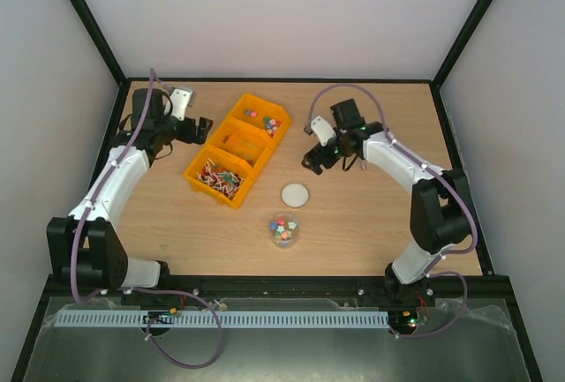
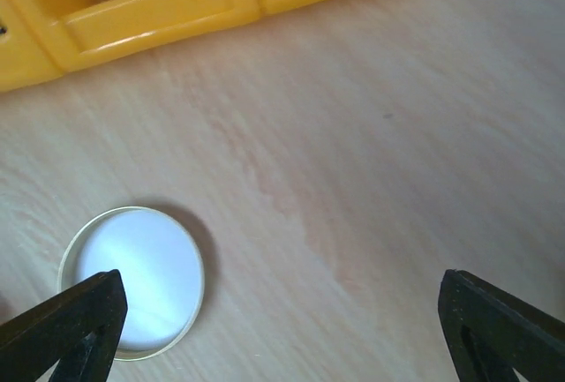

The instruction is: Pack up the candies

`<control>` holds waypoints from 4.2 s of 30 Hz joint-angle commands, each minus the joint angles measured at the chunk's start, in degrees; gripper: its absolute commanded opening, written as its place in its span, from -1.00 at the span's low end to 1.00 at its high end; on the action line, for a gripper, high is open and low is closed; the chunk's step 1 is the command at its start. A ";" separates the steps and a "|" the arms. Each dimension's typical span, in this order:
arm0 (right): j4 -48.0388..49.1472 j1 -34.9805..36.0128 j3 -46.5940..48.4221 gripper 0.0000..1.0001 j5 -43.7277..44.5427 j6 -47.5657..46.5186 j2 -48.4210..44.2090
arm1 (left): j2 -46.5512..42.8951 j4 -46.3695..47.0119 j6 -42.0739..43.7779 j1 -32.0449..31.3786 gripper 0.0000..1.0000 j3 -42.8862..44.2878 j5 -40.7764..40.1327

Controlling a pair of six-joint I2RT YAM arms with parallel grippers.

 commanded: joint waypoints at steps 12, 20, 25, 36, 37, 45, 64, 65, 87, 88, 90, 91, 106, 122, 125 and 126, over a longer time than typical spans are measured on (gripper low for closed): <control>2.16 10.52 -5.03 0.53 9.44 2.79 6.25 | -1.49 -2.18 3.85 -0.15 0.99 -2.41 8.06; 3.87 11.45 -6.59 0.22 11.23 2.67 8.41 | -1.20 -2.99 5.20 -0.12 0.99 -2.13 8.53; 5.19 12.17 -9.01 0.14 11.63 1.72 9.07 | -0.99 -3.22 5.61 -0.15 0.99 -1.99 8.73; 3.14 11.90 -7.23 -0.90 12.24 0.84 11.87 | -0.38 -6.16 9.56 -0.16 0.99 -1.00 10.83; 2.67 11.61 -6.88 -0.96 11.57 0.62 11.99 | -0.14 -6.69 10.02 -0.16 0.99 -0.50 10.88; -4.51 6.85 1.07 -0.97 1.96 2.31 11.94 | 1.36 -9.72 14.13 -0.21 0.98 1.70 12.65; -37.07 1.30 17.52 -0.97 -38.23 -4.09 9.39 | -11.48 -12.15 54.54 -20.95 0.95 -6.47 18.15; -37.98 1.67 17.34 -0.97 -39.25 -4.63 9.37 | -11.62 -10.49 54.94 -22.52 0.94 -6.84 17.72; -49.24 5.76 16.65 -0.97 -46.04 -15.71 10.50 | -8.27 -10.95 52.44 -38.70 -0.44 -2.16 13.99; -49.02 5.76 16.50 -0.97 -45.85 -15.85 10.19 | -7.93 -11.00 50.81 -38.54 -0.48 -1.57 13.77; -48.15 5.57 15.87 -0.96 -45.52 -15.66 9.35 | -7.54 -11.41 48.03 -37.97 -0.55 -0.61 13.97; -47.49 5.44 15.51 -0.95 -45.51 -15.33 8.72 | -7.56 -11.39 46.31 -37.61 -0.59 -0.31 14.61; -17.90 -2.43 -6.82 0.33 -31.74 -12.11 -18.08 | -4.56 -16.17 26.22 -28.17 -0.72 0.87 30.36; -1.24 9.45 -14.13 0.26 -26.46 2.49 -26.03 | 0.52 -20.26 24.06 -26.65 -0.69 1.10 37.93; -1.38 9.45 -14.43 0.24 -23.98 1.62 -25.74 | -1.61 -20.59 26.70 -25.52 -0.29 -0.58 28.45; -1.77 9.46 -14.68 0.24 -23.59 1.06 -25.88 | -3.44 -20.91 29.40 -25.47 -0.23 -2.34 24.66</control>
